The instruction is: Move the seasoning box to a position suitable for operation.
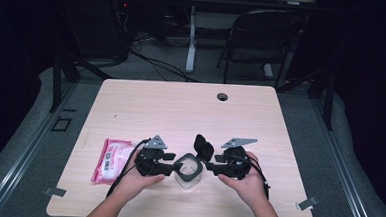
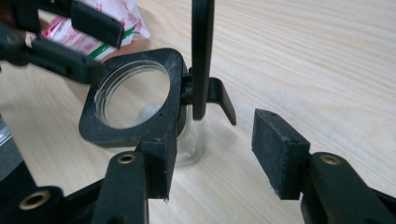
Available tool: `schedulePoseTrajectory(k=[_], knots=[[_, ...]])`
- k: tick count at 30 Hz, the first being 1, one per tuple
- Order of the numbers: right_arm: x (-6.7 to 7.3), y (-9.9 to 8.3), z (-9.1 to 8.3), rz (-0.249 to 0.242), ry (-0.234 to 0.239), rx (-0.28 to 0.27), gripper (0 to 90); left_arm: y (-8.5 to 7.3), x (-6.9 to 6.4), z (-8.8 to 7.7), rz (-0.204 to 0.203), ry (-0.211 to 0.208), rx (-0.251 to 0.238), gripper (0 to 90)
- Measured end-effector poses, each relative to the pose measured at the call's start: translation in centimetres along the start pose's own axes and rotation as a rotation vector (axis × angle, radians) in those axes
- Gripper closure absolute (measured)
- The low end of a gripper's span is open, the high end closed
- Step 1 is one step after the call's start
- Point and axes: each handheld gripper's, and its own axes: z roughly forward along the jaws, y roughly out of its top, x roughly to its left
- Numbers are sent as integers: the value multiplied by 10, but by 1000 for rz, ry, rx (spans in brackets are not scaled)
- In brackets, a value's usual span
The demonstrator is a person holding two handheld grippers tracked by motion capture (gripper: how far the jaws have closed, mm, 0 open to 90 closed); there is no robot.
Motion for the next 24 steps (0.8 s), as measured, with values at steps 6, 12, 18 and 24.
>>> schedulePoseTrajectory(k=[6, 12, 18, 24], knots=[[-6, 5, -10, 1, -7, 20, 476, -2, 10, -15, -4, 31, -9, 493], [-11, 10, -16, 6, 6, 4, 476, -5, 30, -40, -40, 101, -43, 462], [-14, 16, -17, 8, 26, 55, 470, -13, 50, -60, -88, 139, -32, 442], [-17, 16, -17, -8, -27, 64, 481, -22, 66, -76, -169, 162, -60, 442]])
